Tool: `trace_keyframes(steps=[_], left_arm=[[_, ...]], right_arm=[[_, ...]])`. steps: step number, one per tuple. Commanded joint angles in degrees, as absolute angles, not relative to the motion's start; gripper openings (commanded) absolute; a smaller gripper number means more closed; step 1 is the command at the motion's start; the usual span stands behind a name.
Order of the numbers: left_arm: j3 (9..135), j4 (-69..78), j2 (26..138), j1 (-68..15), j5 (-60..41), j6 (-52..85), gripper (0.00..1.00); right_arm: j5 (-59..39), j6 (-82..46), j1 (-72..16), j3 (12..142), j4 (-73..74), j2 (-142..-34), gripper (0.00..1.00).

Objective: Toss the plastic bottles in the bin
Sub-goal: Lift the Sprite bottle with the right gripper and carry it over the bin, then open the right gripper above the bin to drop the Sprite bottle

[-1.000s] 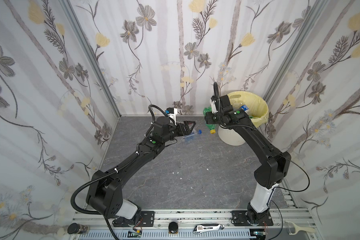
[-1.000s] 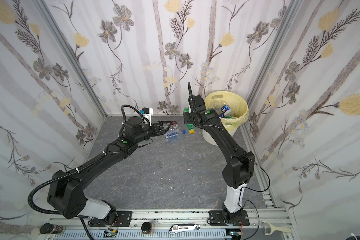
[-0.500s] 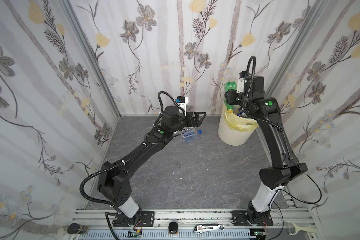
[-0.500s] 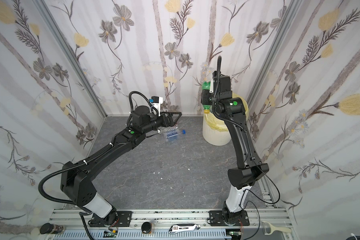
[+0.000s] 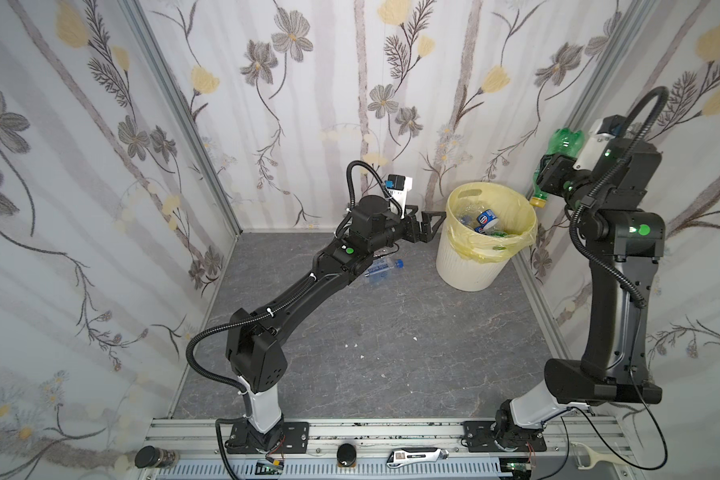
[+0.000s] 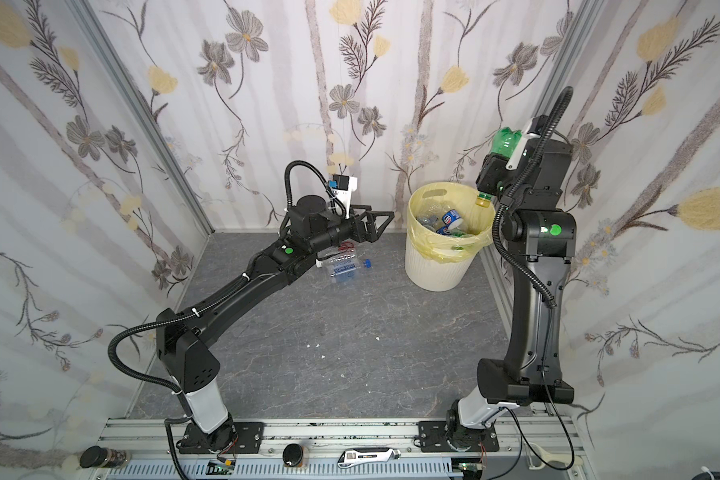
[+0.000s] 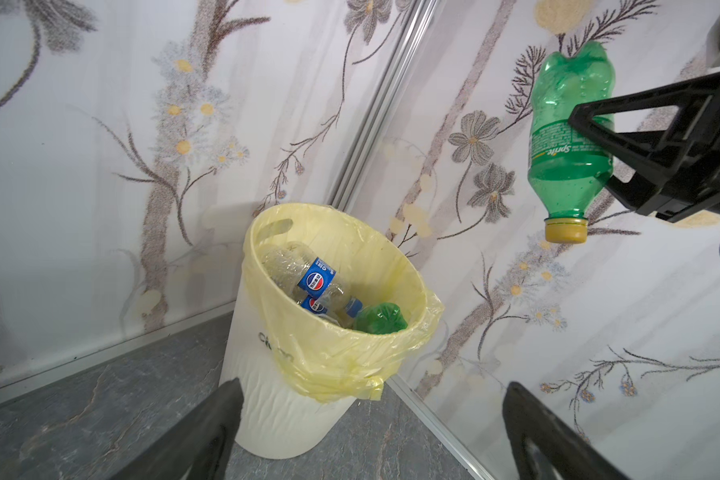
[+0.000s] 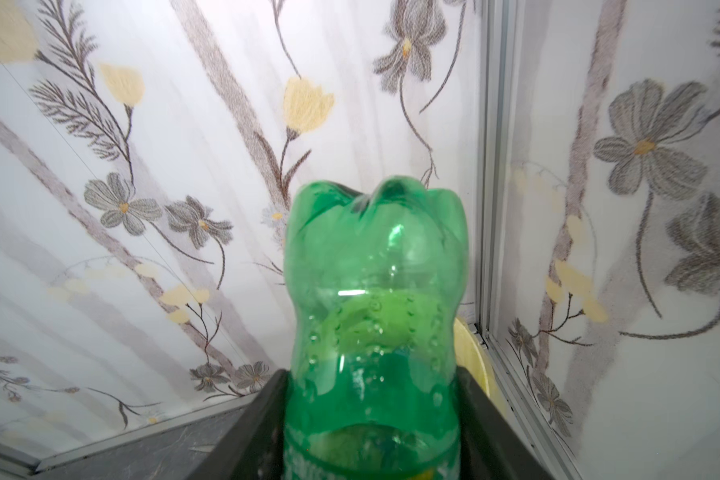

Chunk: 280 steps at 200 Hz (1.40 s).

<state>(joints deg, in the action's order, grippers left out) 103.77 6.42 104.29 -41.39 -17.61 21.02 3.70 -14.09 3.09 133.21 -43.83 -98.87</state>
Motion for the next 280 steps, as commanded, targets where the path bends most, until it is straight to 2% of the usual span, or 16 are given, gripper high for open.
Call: trace_keyframes(steps=[1,32,66,87,119,161,280], left_arm=[[105.62,6.64,105.04,-41.87,-16.58,19.03,1.0],[105.34,6.33,104.85,-42.18,-16.01,18.11,1.0],[103.92,6.28,104.35,-42.19,-15.6,17.84,1.0],[102.74,6.25,103.8,-42.19,-15.47,17.84,1.0],[100.21,6.24,102.58,-42.18,-15.26,17.5,1.0],[99.58,6.32,102.96,-42.12,-15.09,18.51,1.0],[96.02,6.02,101.49,-41.52,-12.92,20.96,1.0]], right_arm=[[2.83,-14.59,3.67,133.42,-39.71,-97.49,0.58],[2.58,-14.94,4.0,133.42,-38.63,-97.31,0.58],[3.72,-15.38,4.08,129.79,-40.12,-103.68,0.6],[4.47,-16.97,5.21,124.44,-40.17,-108.75,0.72],[9.93,-18.81,6.24,123.75,-42.95,-110.9,0.99],[6.66,-17.94,5.04,119.99,-38.07,-105.04,1.0],[5.8,-16.59,-0.61,112.47,-34.87,-100.78,1.0]])
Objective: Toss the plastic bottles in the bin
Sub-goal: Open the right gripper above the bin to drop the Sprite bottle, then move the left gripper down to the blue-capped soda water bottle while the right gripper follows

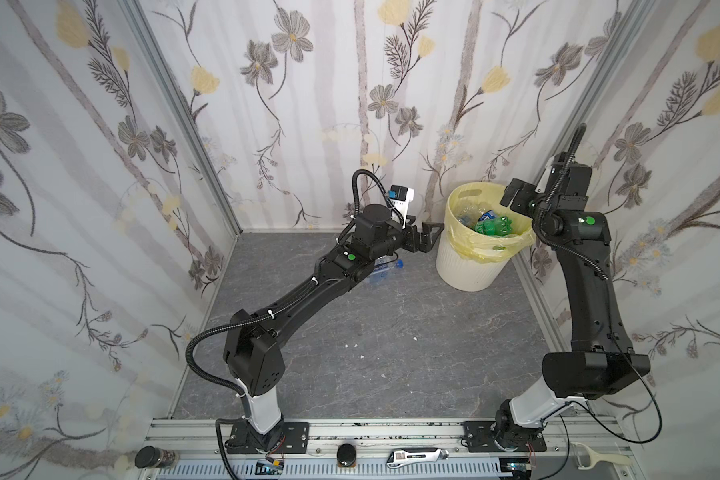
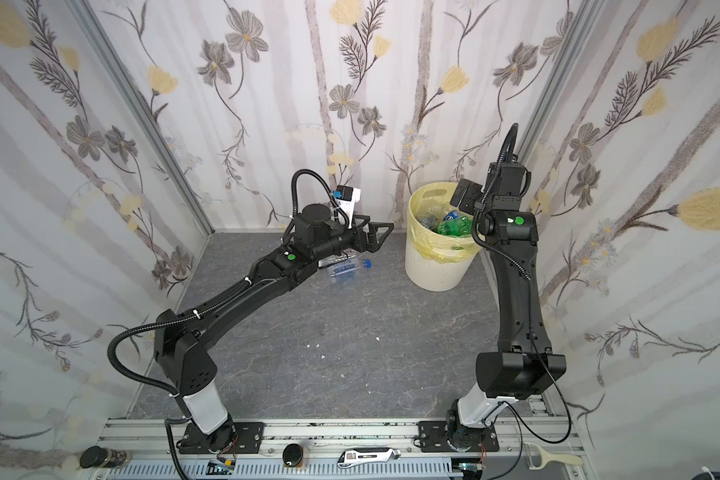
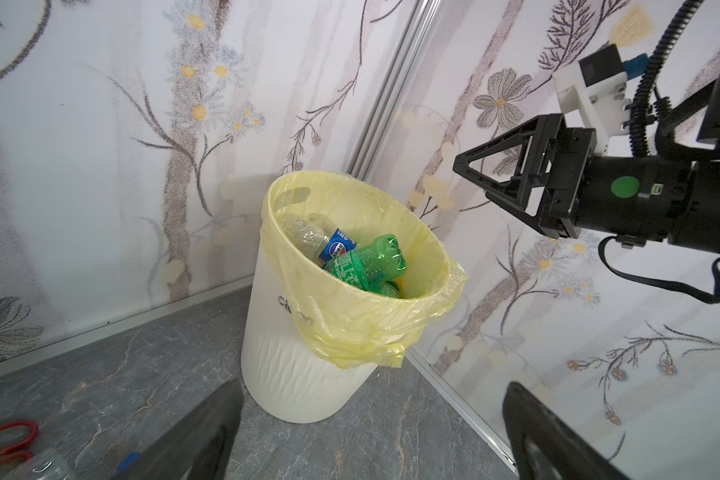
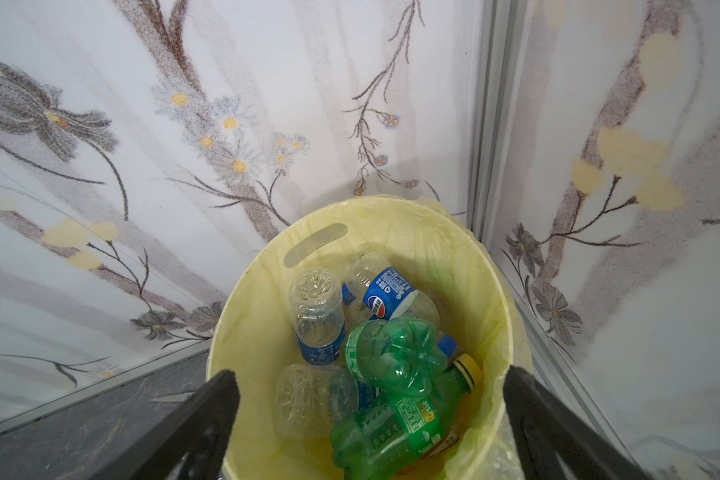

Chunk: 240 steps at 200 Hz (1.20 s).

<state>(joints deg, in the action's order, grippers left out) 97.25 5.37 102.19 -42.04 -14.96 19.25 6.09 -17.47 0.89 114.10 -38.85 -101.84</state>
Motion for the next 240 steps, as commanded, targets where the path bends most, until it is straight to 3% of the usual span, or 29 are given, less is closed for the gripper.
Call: trace_keyframes(steps=[1,59,103,180,240], left_arm=[[95.96,6.0,101.42,-41.46,-12.83,21.03,1.0],[90.01,2.43,99.79,-37.2,-8.33,20.08,1.0],[86.07,-2.55,102.41,-32.29,-6.06,17.86,1.0],[91.07,-13.04,113.89,-30.01,-0.9,11.31,1.0],[95.44,-15.03,121.28,-29.87,-2.46,8.93,1.0]], right_arm=[[5.8,-16.51,-0.7,112.31,-34.84,-100.66,1.0],[1.56,-17.32,-6.06,102.46,-28.42,-95.55,1.0],[0.93,-17.75,-14.85,91.64,-22.26,-92.73,1.0],[1.54,-18.96,-25.75,76.55,-19.14,-95.71,1.0],[0.89,-20.47,-28.4,68.74,-16.97,-94.6,1.0]])
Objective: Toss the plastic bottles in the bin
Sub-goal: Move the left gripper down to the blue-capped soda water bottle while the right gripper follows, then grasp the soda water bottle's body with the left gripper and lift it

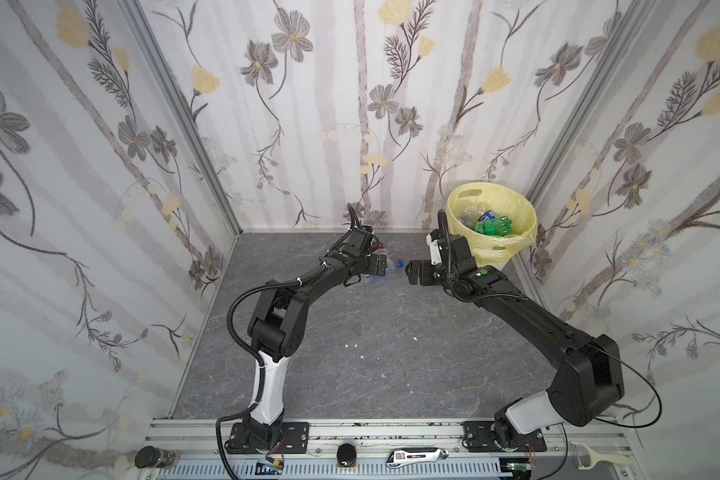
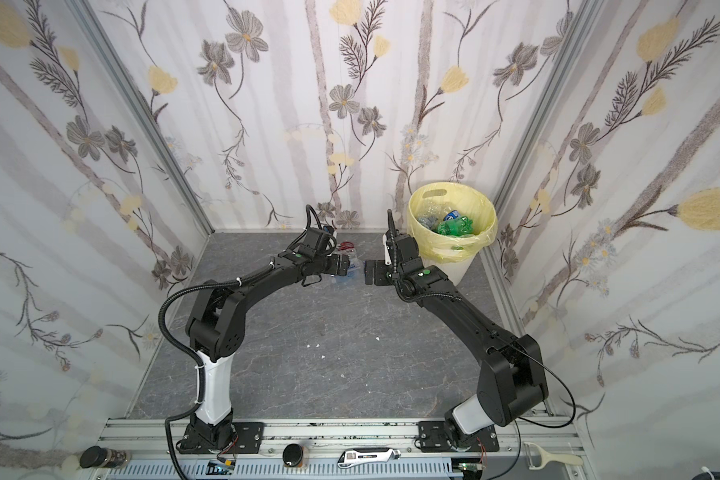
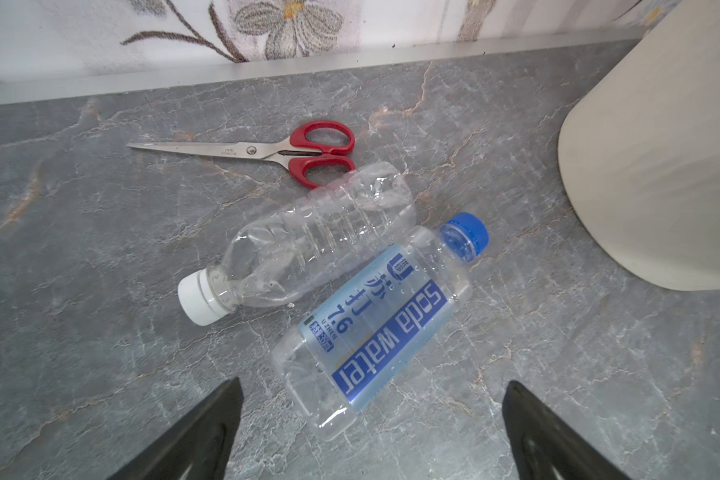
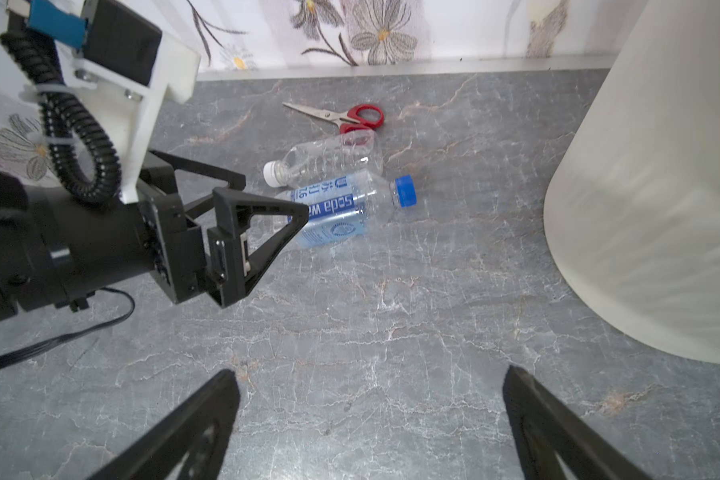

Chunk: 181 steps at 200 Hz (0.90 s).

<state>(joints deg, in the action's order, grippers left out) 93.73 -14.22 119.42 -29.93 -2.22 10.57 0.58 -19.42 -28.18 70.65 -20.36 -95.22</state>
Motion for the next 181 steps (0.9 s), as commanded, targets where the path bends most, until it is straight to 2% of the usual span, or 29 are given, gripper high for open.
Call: trace_keyframes(steps=[1,67,181], left_arm=[[95.53,-15.03,121.41,-29.88,-2.46,8.86,1.0],[98.89,-15.18,127.09,-30.37,-4.44,8.02,1.0],[96.4,-15.18,127.04,-34.1,-4.82,7.84,0.98]], right_arm=[[0.88,-20.47,-28.39,68.65,-16.92,-94.59,1.0],[1.91,-20.47,-28.33,67.15,-17.4,-92.07,0.99],[2.66,-20.21,-27.97,67.81,-17.31,-92.42,1.0]])
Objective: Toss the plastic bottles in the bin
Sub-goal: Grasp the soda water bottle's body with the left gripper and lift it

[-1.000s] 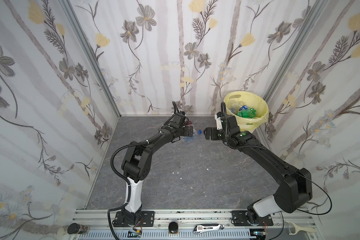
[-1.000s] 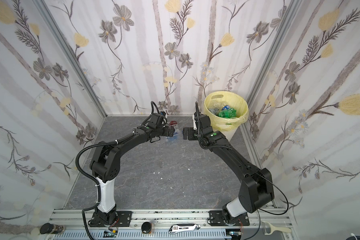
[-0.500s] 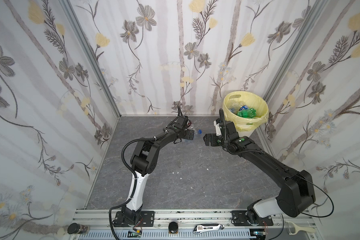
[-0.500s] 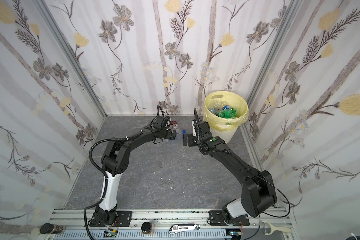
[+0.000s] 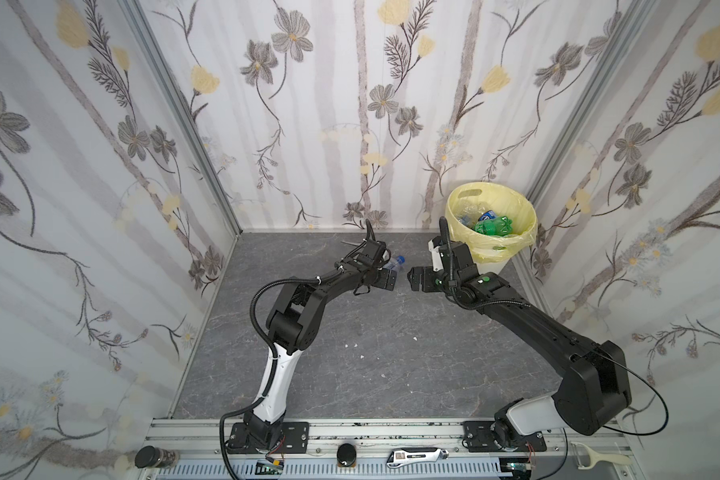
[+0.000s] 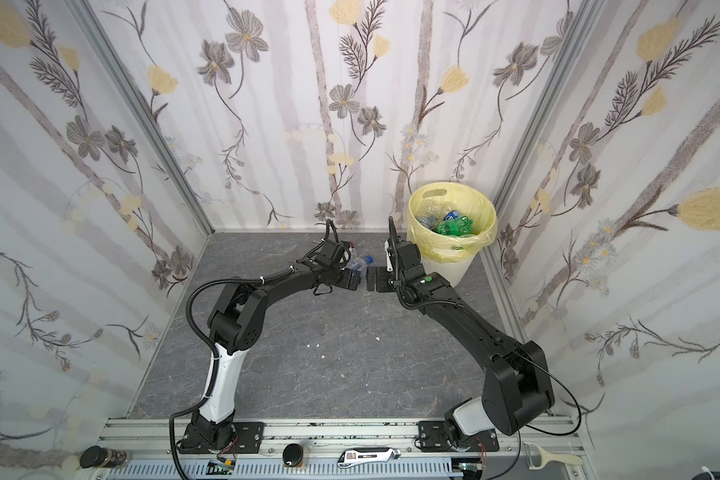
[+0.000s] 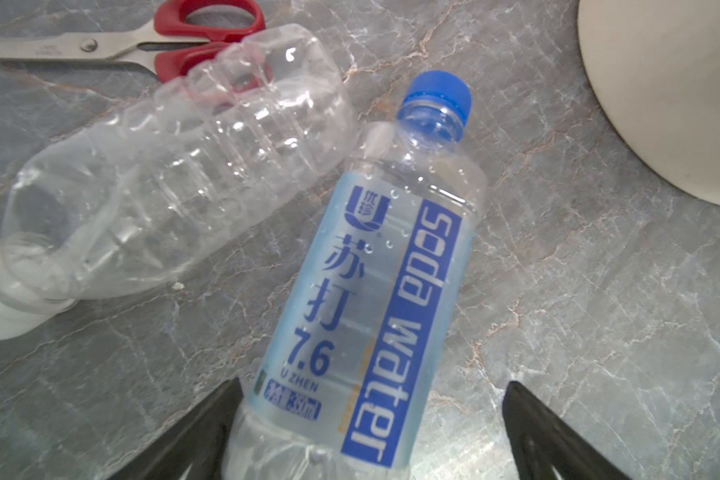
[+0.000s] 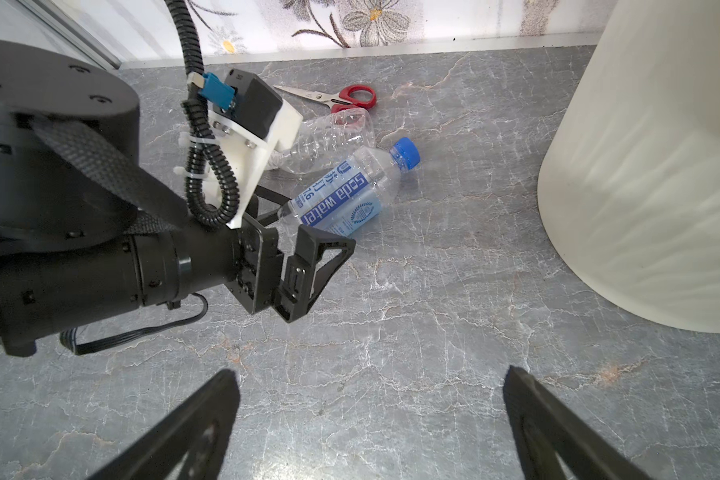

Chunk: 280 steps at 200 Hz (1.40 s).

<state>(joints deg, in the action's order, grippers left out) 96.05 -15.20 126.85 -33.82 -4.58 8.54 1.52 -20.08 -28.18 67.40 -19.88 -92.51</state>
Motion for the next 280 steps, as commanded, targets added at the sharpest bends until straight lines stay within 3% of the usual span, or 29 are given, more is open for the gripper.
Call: trace_keyframes(steps=[1,67,137,213,280], left_arm=[[96.41,-15.19,127.06,-34.06,-4.91,7.79,0.97],[97.9,-15.12,129.96,-34.9,-4.59,8.61,0.92],[97.75,-15.03,129.18,-35.68,-5.16,9.24,0.68],[93.18,-13.48,124.08,-35.6,-6.26,10.69,0.65],[80.18,-5.08,115.8,-33.18,-10.13,15.01,0.65]], right_arm=[[2.65,-20.21,-28.0,67.79,-17.31,-92.4,1.0],[2.32,-20.34,-26.68,66.21,-16.88,-91.8,1.0],[0.53,-21.84,-25.56,65.23,-15.72,-91.8,1.0],[1.93,-24.91,-24.79,62.11,-13.17,-92.05,1.0],[-1.05,-27.93,-24.78,59.77,-9.78,-94.43,1.0]])
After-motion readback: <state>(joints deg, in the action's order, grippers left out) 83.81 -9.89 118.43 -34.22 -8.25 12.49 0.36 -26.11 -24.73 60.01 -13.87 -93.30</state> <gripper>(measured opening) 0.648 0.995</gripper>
